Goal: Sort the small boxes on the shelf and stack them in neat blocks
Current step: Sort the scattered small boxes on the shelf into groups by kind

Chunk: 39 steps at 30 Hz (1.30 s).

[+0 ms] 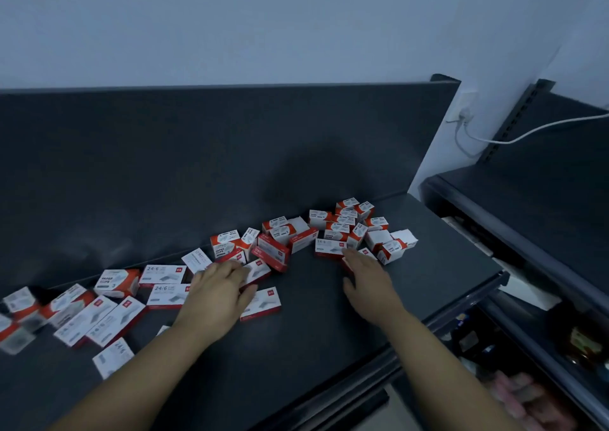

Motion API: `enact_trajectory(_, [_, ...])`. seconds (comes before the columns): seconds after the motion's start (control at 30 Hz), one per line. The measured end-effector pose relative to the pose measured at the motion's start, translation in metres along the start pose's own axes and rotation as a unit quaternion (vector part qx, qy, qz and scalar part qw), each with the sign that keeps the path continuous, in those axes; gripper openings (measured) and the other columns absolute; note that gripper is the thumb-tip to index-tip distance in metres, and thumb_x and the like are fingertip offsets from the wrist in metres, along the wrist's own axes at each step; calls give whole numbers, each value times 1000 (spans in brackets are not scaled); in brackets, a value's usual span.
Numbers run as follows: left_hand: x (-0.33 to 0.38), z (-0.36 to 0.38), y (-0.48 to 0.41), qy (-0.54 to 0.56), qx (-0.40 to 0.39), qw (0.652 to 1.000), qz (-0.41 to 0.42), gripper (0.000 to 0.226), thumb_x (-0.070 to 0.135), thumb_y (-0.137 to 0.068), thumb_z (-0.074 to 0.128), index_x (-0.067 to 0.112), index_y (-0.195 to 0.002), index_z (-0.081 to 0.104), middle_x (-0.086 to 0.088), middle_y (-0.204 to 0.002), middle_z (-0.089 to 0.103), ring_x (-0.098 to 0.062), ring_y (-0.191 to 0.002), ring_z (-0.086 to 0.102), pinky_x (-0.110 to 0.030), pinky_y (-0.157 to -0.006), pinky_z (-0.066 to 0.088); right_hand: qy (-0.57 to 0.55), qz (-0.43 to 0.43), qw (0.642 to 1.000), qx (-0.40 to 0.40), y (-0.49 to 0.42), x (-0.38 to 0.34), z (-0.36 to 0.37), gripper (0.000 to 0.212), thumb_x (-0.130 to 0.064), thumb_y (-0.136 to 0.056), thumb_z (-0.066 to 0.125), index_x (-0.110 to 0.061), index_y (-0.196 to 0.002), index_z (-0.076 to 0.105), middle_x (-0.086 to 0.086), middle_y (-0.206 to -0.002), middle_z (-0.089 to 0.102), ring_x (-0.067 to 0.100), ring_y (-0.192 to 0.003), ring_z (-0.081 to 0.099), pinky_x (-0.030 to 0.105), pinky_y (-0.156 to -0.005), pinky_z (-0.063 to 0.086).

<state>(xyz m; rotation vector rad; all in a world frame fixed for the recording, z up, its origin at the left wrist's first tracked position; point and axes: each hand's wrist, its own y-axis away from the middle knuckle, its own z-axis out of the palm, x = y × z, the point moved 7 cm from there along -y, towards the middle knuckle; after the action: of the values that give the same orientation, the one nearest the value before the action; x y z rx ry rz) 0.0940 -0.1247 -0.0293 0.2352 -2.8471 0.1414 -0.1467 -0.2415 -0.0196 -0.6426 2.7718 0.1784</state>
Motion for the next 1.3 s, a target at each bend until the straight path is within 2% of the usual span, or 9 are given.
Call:
enact_trajectory(0.13, [6, 1, -1, -6, -10, 999, -34, 43, 46, -99, 42, 29, -137, 48, 9, -143, 41, -16, -133, 35, -39, -107, 26, 42, -22, 999, -6, -12, 5, 11, 64, -12, -96, 42, -15, -156, 19, 3, -164, 13, 21, -149, 15, 34, -122, 14])
enact_trajectory(0.23, [6, 1, -6, -10, -2, 998, -56, 42, 45, -97, 47, 27, -135, 51, 7, -140, 45, -17, -131, 37, -40, -105, 27, 70, -31, 997, -5, -16, 4, 14, 61, -10, -96, 41, -12, -154, 22, 7, -162, 19, 27, -146, 17, 34, -120, 12])
enact_trajectory(0.4, [10, 2, -12, -34, 10, 996, -87, 39, 48, -95, 49, 21, -123, 56, 2, -132, 51, -22, -125, 43, -38, -101, 31, 86, -69, 994, 3, -12, -6, 7, 47, -23, -98, 46, -16, -144, 41, 5, -144, 43, 24, -125, 36, 32, -108, 30])
enact_trajectory(0.5, [11, -1, -17, -43, 15, 994, -95, 36, 44, -95, 51, 20, -122, 54, 1, -128, 53, -22, -123, 45, -37, -99, 34, 85, -89, 992, -3, -7, -9, 6, 45, -33, -96, 50, -22, -140, 45, 2, -135, 47, 21, -118, 39, 33, -101, 38])
enact_trajectory(0.7, [13, -4, -26, -77, -14, 994, -77, 24, 37, -96, 53, 21, -112, 60, -1, -119, 58, -21, -112, 47, -32, -89, 41, 56, -113, 992, -12, 0, -10, 12, 43, -39, -96, 52, -30, -138, 47, -5, -135, 45, 20, -124, 35, 38, -97, 32])
enact_trajectory(0.9, [15, -24, -1, -20, 103, 993, -57, 37, 33, -93, 61, 17, -126, 62, -1, -122, 63, -25, -111, 50, -35, -93, 43, 18, -141, 990, -21, -1, -17, 17, 43, -40, -96, 53, -32, -138, 47, -8, -136, 44, 18, -126, 31, 36, -100, 32])
enact_trajectory(1.1, [17, -4, 19, 49, 57, 997, 3, 35, 33, -90, 66, 25, -124, 62, 8, -123, 60, -20, -117, 53, -36, -99, 38, -7, -168, 985, -33, -7, -28, 26, 44, -43, -95, 55, -33, -137, 48, -10, -135, 44, 18, -126, 31, 36, -103, 32])
enact_trajectory(1.2, [16, 3, 24, 107, 51, 993, 2, 35, 35, -92, 62, 27, -126, 58, 15, -120, 54, -8, -112, 52, -33, -100, 42, -17, -180, 983, -37, -8, -33, 29, 43, -44, -94, 56, -33, -135, 50, -12, -133, 45, 16, -125, 31, 35, -103, 32])
enact_trajectory(1.3, [17, 10, 27, 138, 57, 989, -2, 37, 42, -89, 59, 30, -123, 53, 17, -118, 51, -6, -110, 50, -29, -99, 40, -34, -186, 981, -44, -11, -33, 29, 44, -48, -91, 58, -33, -132, 53, -12, -132, 48, 16, -125, 33, 37, -106, 33])
